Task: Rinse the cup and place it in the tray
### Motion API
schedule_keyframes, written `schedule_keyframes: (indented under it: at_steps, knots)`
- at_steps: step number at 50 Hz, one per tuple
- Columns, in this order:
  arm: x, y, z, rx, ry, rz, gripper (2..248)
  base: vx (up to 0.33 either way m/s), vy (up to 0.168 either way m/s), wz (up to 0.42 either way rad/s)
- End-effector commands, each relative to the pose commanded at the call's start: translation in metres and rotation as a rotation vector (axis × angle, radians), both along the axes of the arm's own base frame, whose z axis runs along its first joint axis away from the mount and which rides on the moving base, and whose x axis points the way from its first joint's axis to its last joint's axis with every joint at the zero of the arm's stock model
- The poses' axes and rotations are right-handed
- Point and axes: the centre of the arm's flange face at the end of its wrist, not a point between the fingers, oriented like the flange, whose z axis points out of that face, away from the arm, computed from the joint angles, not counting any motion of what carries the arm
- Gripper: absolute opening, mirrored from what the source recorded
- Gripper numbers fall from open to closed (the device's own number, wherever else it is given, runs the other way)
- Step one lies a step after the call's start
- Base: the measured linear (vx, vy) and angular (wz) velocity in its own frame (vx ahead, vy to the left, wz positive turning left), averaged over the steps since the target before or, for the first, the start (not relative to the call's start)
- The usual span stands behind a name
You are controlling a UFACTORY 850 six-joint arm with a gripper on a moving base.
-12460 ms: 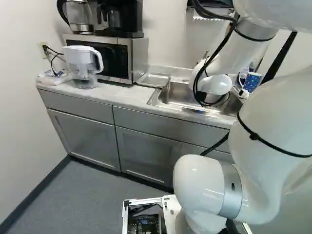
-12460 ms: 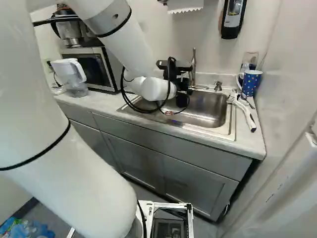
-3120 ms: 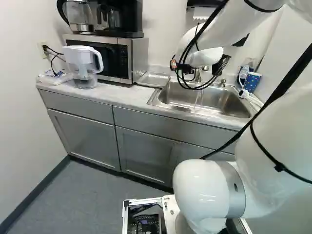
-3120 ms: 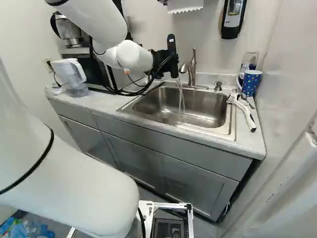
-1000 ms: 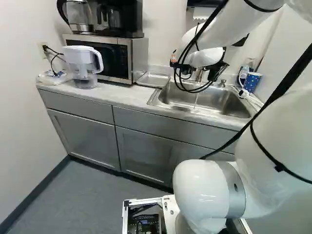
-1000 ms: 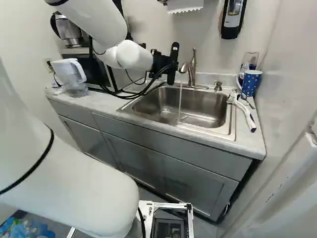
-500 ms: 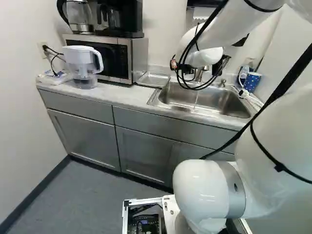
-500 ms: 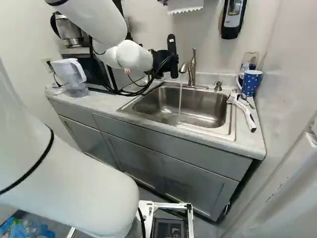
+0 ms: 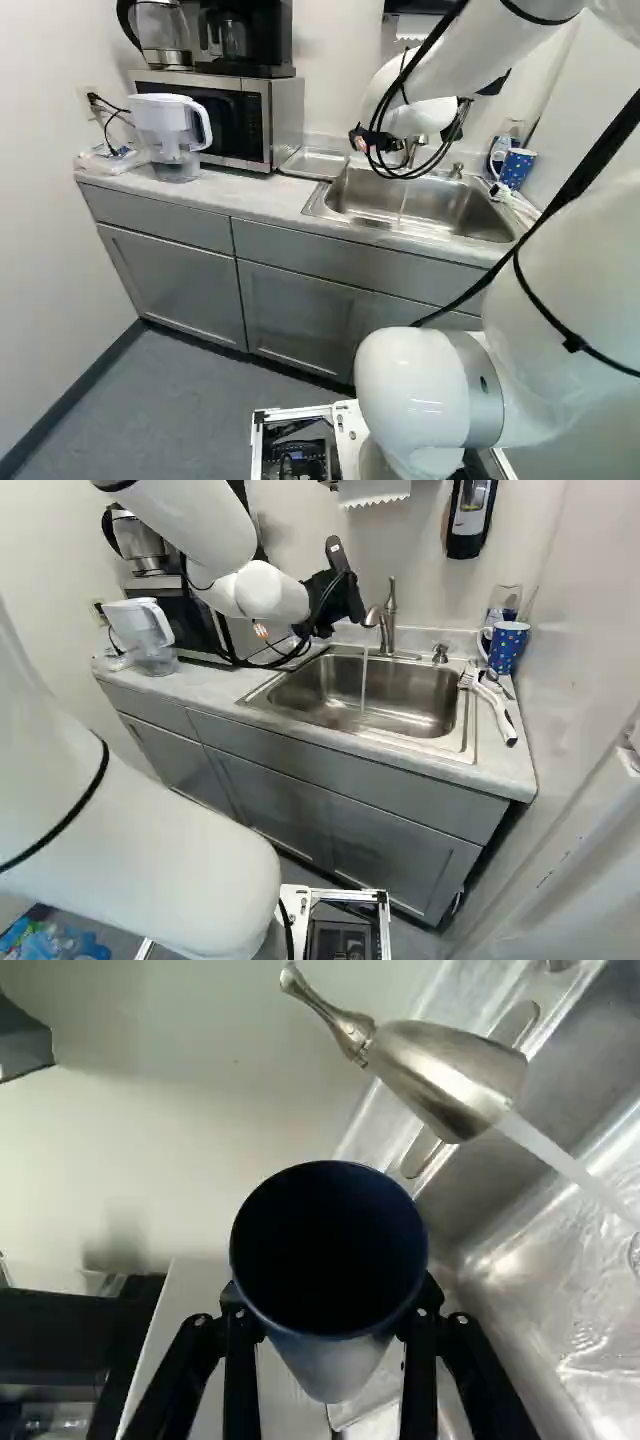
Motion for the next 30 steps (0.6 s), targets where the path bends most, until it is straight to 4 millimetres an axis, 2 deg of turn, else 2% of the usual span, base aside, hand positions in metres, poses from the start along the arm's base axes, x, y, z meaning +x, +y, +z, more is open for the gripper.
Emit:
schedule_keyframes:
  at_steps: [30]
  knots:
    - [0.0000,0.0000,0.0000,-0.296,0.048,0.097,125,0.000,0.000,0.000]
